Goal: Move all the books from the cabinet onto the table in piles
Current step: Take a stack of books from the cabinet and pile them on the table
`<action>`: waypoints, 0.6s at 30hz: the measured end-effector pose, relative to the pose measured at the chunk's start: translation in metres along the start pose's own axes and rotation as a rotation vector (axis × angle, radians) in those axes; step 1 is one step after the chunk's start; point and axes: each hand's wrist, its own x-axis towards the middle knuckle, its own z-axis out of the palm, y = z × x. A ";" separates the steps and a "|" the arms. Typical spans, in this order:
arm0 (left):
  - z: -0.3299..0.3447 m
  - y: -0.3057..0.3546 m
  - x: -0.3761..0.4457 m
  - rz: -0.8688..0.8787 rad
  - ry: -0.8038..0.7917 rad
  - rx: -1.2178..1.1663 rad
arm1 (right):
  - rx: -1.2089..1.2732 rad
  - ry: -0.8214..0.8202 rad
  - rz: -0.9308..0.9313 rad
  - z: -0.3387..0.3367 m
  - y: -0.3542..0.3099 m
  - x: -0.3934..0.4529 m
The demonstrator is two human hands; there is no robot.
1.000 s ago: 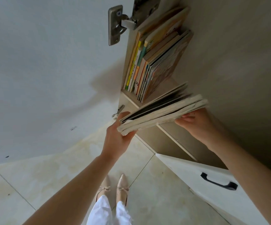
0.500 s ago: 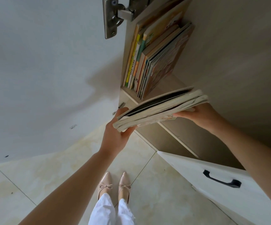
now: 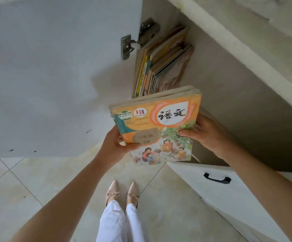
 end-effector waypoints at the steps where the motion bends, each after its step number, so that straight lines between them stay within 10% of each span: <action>1: -0.006 0.008 -0.014 -0.038 -0.009 -0.062 | 0.020 -0.009 0.019 0.004 -0.007 -0.011; 18: -0.073 0.077 -0.277 -0.291 0.514 -0.684 | 0.118 -0.264 0.106 0.144 -0.152 -0.157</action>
